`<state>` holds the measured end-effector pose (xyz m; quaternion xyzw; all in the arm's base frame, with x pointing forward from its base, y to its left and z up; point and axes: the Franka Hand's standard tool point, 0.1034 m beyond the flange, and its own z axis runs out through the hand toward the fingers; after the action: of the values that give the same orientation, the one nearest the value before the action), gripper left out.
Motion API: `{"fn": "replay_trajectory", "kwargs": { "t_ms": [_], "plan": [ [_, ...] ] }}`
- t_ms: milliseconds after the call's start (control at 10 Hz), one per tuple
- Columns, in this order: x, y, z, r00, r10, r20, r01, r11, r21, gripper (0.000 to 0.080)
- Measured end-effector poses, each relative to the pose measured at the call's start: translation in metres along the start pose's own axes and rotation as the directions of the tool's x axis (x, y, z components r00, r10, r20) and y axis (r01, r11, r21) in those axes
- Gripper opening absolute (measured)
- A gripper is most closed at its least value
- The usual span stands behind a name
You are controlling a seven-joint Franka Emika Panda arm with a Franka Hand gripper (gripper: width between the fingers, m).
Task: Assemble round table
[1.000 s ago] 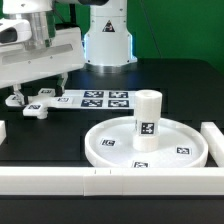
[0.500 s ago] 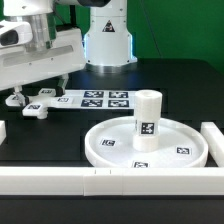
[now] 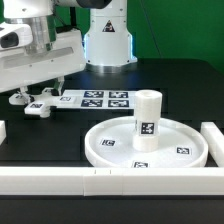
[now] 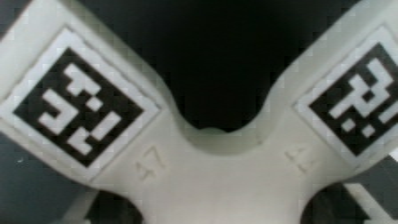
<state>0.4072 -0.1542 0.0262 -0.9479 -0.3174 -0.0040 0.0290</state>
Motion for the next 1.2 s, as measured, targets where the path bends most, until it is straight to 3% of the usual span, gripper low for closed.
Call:
{"fn": "replay_trajectory", "kwargs": {
  "t_ms": [300, 500, 600, 800, 900, 1100, 1200],
  "plan": [
    [0.0, 0.001, 0.0, 1.0, 0.001, 0.0, -0.001, 1.0, -0.001, 0.0442],
    [0.002, 0.007, -0.007, 1.0, 0.003, -0.009, -0.003, 1.0, -0.015, 0.0442],
    [0.005, 0.012, -0.018, 1.0, 0.004, -0.02, -0.005, 0.999, -0.032, 0.0442],
    [0.014, 0.009, -0.045, 0.997, 0.075, -0.032, -0.076, 0.997, -0.013, 0.0442],
    [0.026, 0.006, -0.062, 0.993, 0.103, -0.053, -0.105, 0.994, -0.03, 0.0442],
    [0.058, -0.014, -0.086, 0.978, 0.195, -0.078, -0.197, 0.98, -0.025, 0.0442],
    [0.086, -0.03, -0.099, 0.955, 0.281, -0.096, -0.284, 0.959, -0.022, 0.0442]
  ]
}}
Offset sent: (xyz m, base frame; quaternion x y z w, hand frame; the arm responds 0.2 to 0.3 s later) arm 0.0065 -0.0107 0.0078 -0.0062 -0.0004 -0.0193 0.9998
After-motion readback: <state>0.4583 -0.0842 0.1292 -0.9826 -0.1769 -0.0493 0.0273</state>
